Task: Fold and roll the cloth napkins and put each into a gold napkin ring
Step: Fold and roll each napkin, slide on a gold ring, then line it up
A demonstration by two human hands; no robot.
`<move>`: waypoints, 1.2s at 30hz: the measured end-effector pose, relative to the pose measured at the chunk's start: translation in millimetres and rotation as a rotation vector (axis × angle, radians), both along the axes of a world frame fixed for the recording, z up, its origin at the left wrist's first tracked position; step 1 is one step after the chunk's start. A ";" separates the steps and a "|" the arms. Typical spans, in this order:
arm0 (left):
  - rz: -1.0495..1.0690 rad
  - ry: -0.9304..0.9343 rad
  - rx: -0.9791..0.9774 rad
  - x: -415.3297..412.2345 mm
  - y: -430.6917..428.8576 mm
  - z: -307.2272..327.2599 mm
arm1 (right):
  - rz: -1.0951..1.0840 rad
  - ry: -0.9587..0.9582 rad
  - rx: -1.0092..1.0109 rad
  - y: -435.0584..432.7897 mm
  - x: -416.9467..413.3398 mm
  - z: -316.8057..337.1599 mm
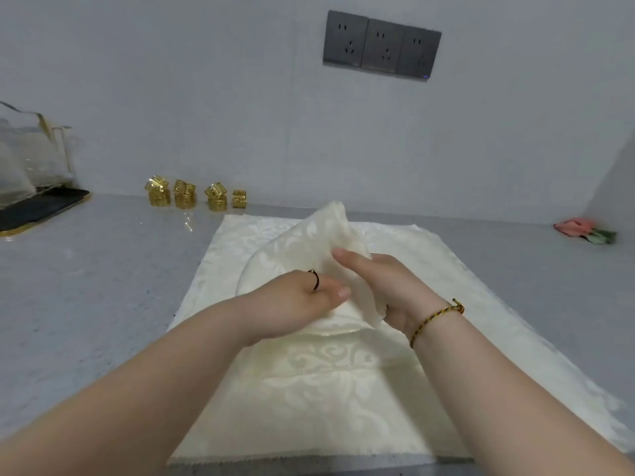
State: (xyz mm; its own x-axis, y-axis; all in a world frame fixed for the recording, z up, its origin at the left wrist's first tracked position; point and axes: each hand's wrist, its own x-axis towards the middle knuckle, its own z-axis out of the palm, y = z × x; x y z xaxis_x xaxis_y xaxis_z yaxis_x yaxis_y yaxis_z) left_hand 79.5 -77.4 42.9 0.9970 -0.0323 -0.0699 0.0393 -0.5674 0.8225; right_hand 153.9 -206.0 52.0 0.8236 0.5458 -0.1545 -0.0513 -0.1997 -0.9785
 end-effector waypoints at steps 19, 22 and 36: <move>-0.020 -0.079 0.467 -11.7 41.4 -63.7 | -0.136 -0.204 -0.680 -52.4 63.7 -40.4; 0.032 -0.104 0.389 -13.0 40.1 -63.4 | -0.161 -0.173 -0.628 -58.7 64.3 -42.0; -0.083 -0.051 0.740 -10.8 38.4 -69.8 | -0.289 -0.289 -0.658 -66.1 58.2 -39.7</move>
